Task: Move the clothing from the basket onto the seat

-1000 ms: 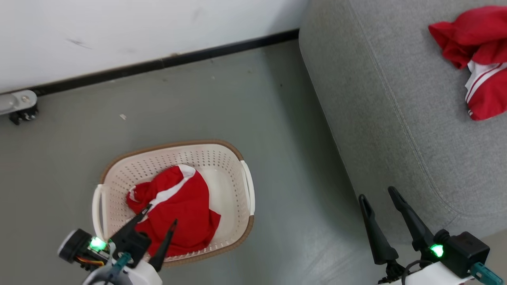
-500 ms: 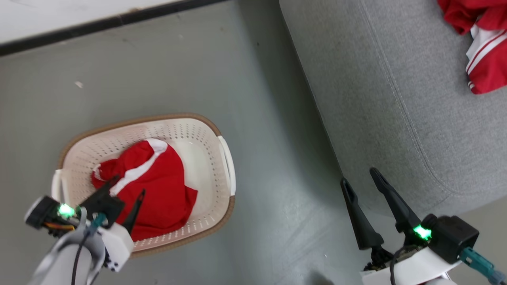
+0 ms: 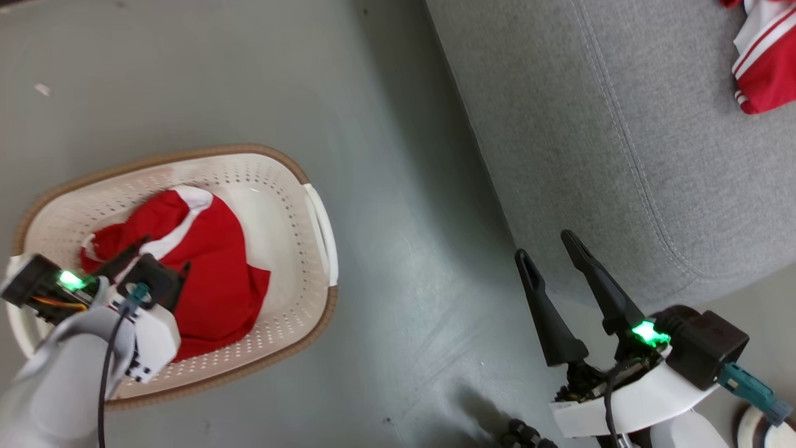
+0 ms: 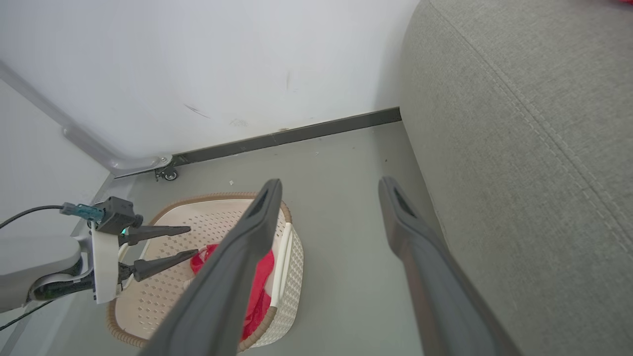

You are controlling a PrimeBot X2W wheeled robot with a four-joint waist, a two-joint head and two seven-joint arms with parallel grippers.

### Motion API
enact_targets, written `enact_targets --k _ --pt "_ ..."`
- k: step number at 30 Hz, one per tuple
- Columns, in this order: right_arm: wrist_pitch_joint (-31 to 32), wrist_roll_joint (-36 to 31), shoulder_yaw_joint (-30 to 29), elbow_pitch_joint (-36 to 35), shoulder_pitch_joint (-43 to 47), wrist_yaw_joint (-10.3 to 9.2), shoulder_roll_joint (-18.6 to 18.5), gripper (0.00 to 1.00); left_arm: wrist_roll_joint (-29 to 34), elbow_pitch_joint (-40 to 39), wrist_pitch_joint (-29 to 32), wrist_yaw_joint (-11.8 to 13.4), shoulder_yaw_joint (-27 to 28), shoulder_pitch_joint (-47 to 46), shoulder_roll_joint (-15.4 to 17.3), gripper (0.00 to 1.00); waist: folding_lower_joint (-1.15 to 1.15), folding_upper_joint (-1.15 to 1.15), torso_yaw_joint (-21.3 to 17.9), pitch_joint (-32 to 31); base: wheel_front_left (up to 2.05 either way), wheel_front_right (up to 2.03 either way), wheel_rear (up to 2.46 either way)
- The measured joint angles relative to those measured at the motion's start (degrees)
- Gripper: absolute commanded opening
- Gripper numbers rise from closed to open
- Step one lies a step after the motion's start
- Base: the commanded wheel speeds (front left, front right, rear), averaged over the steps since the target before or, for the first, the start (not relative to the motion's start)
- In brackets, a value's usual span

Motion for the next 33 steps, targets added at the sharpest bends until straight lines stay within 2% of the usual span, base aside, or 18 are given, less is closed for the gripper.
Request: enact_targets --k 17,23,33 --pt "0.0 3.4 2.9 -1.6 -3.9 0.00 0.0 1.00 2.9 8.1 5.3 0.0 -6.1 -8.6 2.3 1.00 0.00 0.00 -4.2 7.6 0.00 0.00 0.00" --pt "0.0 4.0 3.1 -1.8 -4.0 0.00 0.0 1.00 4.5 10.2 7.6 0.0 -6.6 -12.1 4.0 1.00 0.00 0.00 -5.0 9.6 0.00 0.00 0.00" --pt "0.0 5.6 3.4 -2.0 -5.4 0.00 0.0 1.00 5.9 13.5 9.6 0.0 -8.5 -15.2 4.4 1.00 0.00 0.00 -5.8 12.0 0.00 0.00 0.00"
